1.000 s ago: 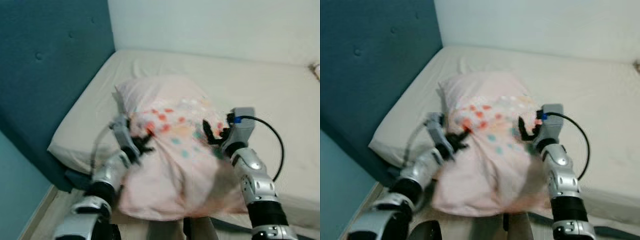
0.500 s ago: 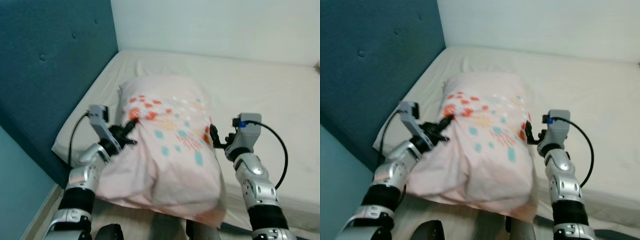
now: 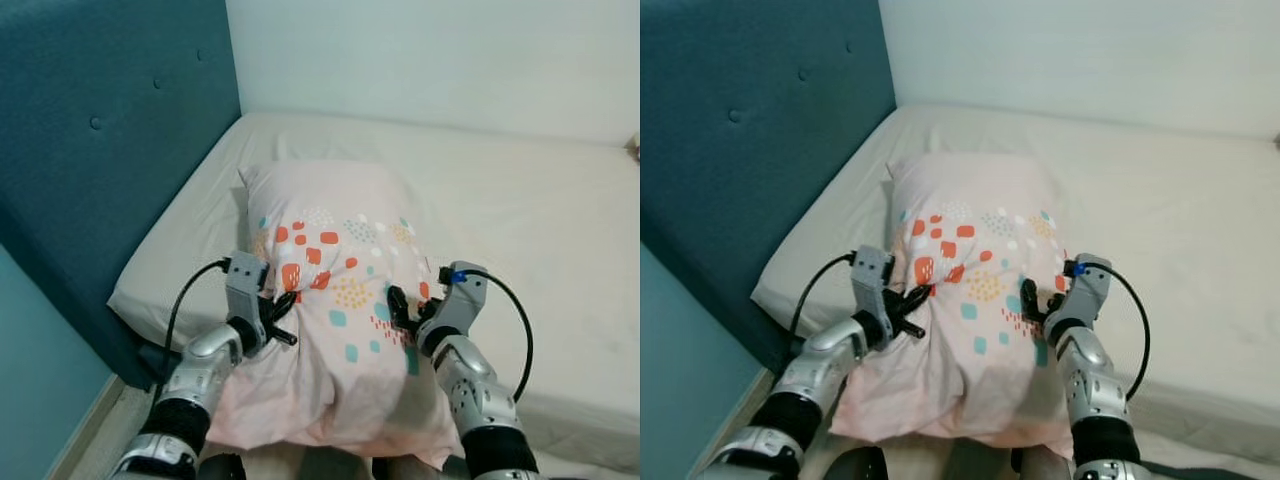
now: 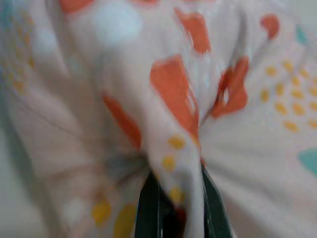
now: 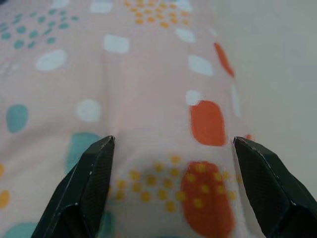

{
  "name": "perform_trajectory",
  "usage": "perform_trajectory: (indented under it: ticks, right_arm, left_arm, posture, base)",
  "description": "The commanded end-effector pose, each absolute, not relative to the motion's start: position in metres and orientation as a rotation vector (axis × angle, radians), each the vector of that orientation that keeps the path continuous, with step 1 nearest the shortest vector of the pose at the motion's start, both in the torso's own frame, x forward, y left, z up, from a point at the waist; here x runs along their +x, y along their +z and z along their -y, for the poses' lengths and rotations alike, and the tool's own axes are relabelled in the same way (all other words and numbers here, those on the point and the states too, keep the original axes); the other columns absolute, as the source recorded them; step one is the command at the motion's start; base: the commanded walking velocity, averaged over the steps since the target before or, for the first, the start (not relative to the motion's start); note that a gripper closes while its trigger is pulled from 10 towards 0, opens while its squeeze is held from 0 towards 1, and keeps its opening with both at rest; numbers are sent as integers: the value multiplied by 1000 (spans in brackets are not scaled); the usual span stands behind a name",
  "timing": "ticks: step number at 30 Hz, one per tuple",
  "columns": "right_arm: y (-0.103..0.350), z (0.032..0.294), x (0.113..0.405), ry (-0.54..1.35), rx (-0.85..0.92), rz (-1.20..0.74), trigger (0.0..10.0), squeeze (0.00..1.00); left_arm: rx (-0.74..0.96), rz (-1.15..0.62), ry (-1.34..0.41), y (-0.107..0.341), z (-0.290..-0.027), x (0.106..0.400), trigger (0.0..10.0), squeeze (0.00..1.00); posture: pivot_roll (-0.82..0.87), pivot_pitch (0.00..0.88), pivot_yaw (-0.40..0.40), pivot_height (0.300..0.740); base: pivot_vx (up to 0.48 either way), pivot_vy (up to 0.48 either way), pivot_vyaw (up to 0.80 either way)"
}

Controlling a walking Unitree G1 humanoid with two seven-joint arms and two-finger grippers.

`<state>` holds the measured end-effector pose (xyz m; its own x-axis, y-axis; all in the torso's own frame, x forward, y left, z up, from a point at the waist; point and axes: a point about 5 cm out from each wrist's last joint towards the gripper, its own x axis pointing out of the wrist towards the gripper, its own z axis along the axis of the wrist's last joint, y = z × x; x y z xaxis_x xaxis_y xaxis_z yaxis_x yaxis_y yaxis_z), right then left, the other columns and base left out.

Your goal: Clean up the room

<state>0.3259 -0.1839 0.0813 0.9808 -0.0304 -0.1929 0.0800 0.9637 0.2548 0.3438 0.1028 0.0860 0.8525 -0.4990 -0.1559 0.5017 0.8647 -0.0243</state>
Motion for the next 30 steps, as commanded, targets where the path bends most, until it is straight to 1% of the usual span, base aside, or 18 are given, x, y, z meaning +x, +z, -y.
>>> perform_trajectory:
  ticks: [1, 3, 4, 5, 6, 7, 9, 13, 18, 20, 21, 22, 24, 25, 27, 28, 30]
  right_arm:
    - [74, 187, 321, -88, 227, -192, 10000, 1000]
    - [74, 189, 320, -101, 200, -186, 10000, 1000]
    - [72, 194, 317, -130, 152, -188, 10000, 1000]
    - [72, 194, 317, -130, 152, -188, 10000, 1000]
    - [70, 198, 313, -164, 107, -189, 10000, 1000]
    - [70, 198, 313, -164, 107, -189, 10000, 1000]
    - [64, 203, 305, -211, 69, -204, 10000, 1000]
    - [53, 205, 299, -229, 105, -238, 10000, 1000]
    - [42, 198, 298, -196, 180, -261, 10000, 1000]
    - [35, 184, 298, -136, 300, -245, 10000, 1000]
    - [35, 184, 298, -136, 300, -245, 10000, 1000]
    - [33, 179, 298, -113, 349, -235, 10000, 1000]
    - [30, 165, 300, -49, 499, -231, 10000, 1000]
    - [30, 165, 300, -49, 499, -231, 10000, 1000]
    - [25, 147, 301, 51, 664, -268, 10000, 1000]
    - [25, 147, 301, 51, 664, -268, 10000, 1000]
    - [21, 134, 299, 127, 725, -304, 10000, 1000]
  left_arm:
    - [78, -176, -496, 81, -102, 344, 0, 0]
    - [104, -182, -476, 80, -103, 345, 0, 0]
    - [158, -195, -439, 79, -105, 348, 0, 0]
    - [158, -195, -439, 79, -105, 348, 0, 0]
    - [223, -211, -405, 77, -107, 349, 0, 0]
    - [223, -211, -405, 77, -107, 349, 0, 0]
    - [335, -242, -369, 72, -109, 350, 0, 0]
    - [378, -271, -363, 67, -110, 350, 0, 0]
    - [402, -284, -374, 63, -107, 349, 0, 0]
    - [410, -295, -374, 60, -106, 347, 0, 0]
    - [410, -295, -374, 60, -106, 347, 0, 0]
    - [410, -298, -371, 59, -106, 347, 0, 0]
    - [415, -299, -369, 58, -104, 347, 0, 0]
    - [415, -299, -369, 58, -104, 347, 0, 0]
    - [414, -294, -380, 58, -102, 346, 0, 0]
    - [414, -294, -380, 58, -102, 346, 0, 0]
    - [407, -289, -392, 59, -99, 346, 0, 0]
  posture:
    - [-35, 59, -8, 580]
    - [-38, 61, -6, 580]
    - [-45, 67, -1, 580]
    - [-45, 67, -1, 580]
    - [-51, 74, 3, 580]
    - [-51, 74, 3, 580]
    - [-65, 89, 12, 580]
    - [-69, 98, 16, 580]
    - [-68, 109, 15, 580]
    - [-59, 113, 14, 580]
    - [-59, 113, 14, 580]
    - [-59, 113, 14, 580]
    - [-47, 117, 13, 580]
    - [-47, 117, 13, 580]
    - [-38, 119, 13, 580]
    - [-38, 119, 13, 580]
    - [-34, 119, 13, 580]
  base:
    - [0, 0, 0]
    - [0, 0, 0]
    - [0, 0, 0]
    - [0, 0, 0]
    - [0, 0, 0]
    - [0, 0, 0]
    - [0, 0, 0]
    - [0, 0, 0]
    - [0, 0, 0]
    - [0, 0, 0]
    - [0, 0, 0]
    - [0, 0, 0]
    - [0, 0, 0]
    - [0, 0, 0]
    - [0, 0, 0]
    - [0, 0, 0]
    - [0, 0, 0]
